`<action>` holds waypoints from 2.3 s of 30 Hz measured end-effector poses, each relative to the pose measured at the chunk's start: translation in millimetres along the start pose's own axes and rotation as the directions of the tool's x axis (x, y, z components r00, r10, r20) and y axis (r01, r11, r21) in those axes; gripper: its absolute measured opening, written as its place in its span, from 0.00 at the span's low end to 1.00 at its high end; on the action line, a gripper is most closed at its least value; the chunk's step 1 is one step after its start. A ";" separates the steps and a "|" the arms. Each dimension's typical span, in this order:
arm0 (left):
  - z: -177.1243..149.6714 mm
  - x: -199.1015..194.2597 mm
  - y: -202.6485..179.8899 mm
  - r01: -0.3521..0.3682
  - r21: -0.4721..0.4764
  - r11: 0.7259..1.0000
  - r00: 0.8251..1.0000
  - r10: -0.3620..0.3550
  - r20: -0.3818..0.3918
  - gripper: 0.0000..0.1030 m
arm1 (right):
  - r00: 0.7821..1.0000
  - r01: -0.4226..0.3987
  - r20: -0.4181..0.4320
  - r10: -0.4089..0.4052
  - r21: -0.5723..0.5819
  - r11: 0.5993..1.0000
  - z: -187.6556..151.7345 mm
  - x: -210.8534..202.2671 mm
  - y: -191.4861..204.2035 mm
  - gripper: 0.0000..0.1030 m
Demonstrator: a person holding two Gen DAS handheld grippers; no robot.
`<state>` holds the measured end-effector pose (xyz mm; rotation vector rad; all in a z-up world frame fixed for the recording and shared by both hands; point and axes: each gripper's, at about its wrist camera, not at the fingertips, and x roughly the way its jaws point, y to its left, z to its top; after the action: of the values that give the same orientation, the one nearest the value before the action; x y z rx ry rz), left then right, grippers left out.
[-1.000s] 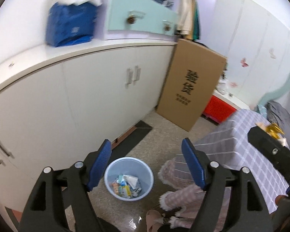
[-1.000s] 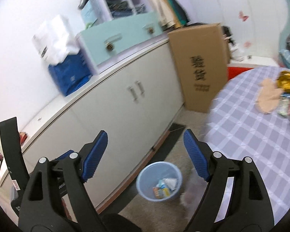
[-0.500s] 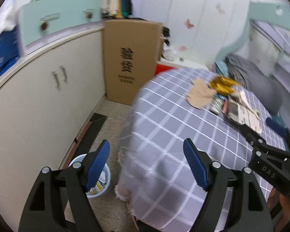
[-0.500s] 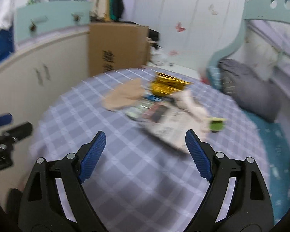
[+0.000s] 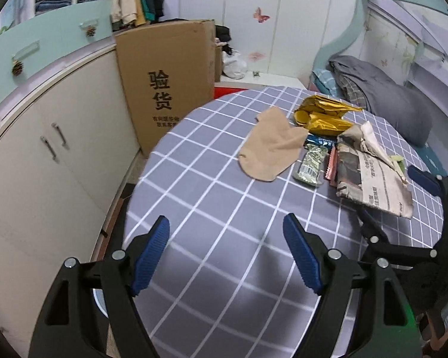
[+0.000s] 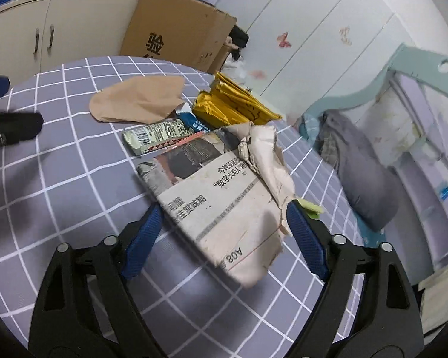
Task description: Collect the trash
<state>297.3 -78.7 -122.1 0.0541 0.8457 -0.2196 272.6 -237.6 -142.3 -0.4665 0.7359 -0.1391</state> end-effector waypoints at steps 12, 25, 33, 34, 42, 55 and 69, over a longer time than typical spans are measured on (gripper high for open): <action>22.2 38.2 -47.2 0.107 0.143 0.984 0.994 -0.106 -0.015 0.74 | 0.974 -0.191 0.180 0.137 0.330 0.924 -9.2 -18.9 -62.8 0.16; 42.2 69.8 -77.1 0.157 0.212 0.964 0.987 -0.146 -0.066 0.44 | 0.952 -0.279 0.238 0.192 0.421 0.863 -13.8 -23.3 -79.7 0.15; 39.0 64.4 -90.4 0.132 0.283 0.950 0.991 -0.120 -0.060 0.26 | 0.949 -0.284 0.253 0.187 0.433 0.856 -17.5 -25.3 -82.0 0.15; 37.4 62.0 -89.7 0.140 0.282 0.949 0.990 -0.129 -0.057 0.25 | 0.949 -0.285 0.254 0.187 0.434 0.855 -18.7 -24.8 -83.5 0.15; 27.7 31.0 -67.7 0.230 0.198 0.953 0.973 -0.226 -0.043 0.04 | 0.950 -0.269 0.268 0.162 0.435 0.859 -22.4 -40.0 -87.9 0.10; -23.3 -17.4 -42.0 0.293 0.168 0.941 0.956 -0.294 -0.017 0.02 | 0.940 -0.270 0.308 0.147 0.405 0.874 -33.4 -102.2 -84.4 0.06; -29.0 -67.9 8.0 0.377 0.023 0.926 0.923 -0.378 0.077 0.00 | 0.908 -0.312 0.385 0.163 0.364 0.878 -12.0 -163.5 -65.4 0.03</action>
<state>234.1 -55.3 -91.0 -0.1124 0.7696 -0.5849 146.5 -253.9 -19.8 0.0215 0.3940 0.0241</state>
